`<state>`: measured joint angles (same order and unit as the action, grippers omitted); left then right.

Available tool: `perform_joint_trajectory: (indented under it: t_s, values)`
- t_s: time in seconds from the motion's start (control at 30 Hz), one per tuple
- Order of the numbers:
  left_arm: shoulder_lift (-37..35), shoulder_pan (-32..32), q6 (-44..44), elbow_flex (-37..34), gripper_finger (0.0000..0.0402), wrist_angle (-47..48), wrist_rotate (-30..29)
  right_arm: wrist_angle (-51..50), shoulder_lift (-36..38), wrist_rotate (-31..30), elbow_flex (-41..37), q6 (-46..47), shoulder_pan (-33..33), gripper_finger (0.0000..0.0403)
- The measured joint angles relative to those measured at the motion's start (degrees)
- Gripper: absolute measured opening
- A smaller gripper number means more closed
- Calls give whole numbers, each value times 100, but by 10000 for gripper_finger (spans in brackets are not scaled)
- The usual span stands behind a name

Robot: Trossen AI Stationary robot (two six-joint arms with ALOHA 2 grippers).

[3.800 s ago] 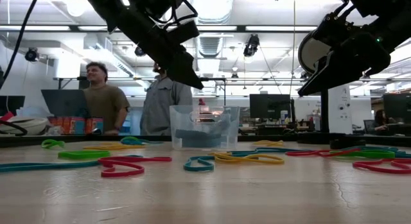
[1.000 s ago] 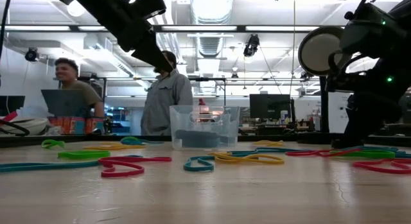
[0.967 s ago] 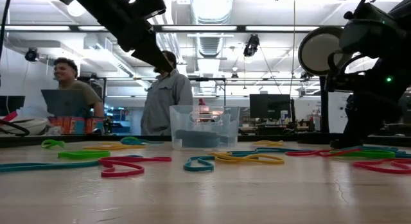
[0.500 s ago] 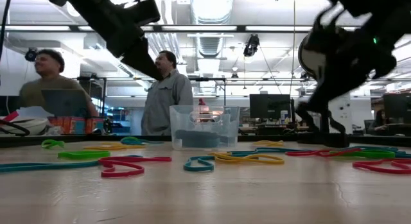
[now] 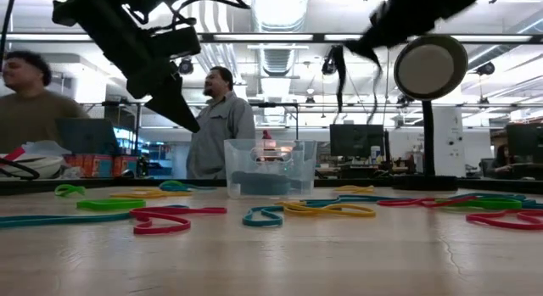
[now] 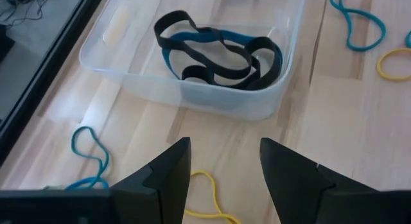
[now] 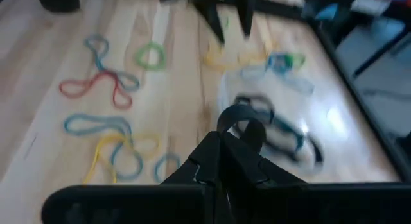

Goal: Pick and place rubber bands into bin
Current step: Put the black rubber band into the transparent bin

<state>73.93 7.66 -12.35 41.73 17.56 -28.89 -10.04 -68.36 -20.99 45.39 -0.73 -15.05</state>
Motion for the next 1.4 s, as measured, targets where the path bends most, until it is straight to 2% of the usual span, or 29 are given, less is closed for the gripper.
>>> perform_joint_trajectory:
  t_s: [0.53, 1.0, 1.17, 1.4]
  values:
    - [0, 4, -131, -84, 171, -212, -1, -3, 0, -8, 968, -1048, 400, 8]
    - [0, 33, -72, -89, 171, -211, -4, 219, 0, 46, 1160, -1341, 694, 8]
    - [0, 33, -36, -89, 171, -217, -36, 440, -193, 54, 1160, -1410, 728, 8]
    - [0, 33, -24, -89, 171, -214, -157, 1275, -810, 177, 1153, -1826, 815, 8]
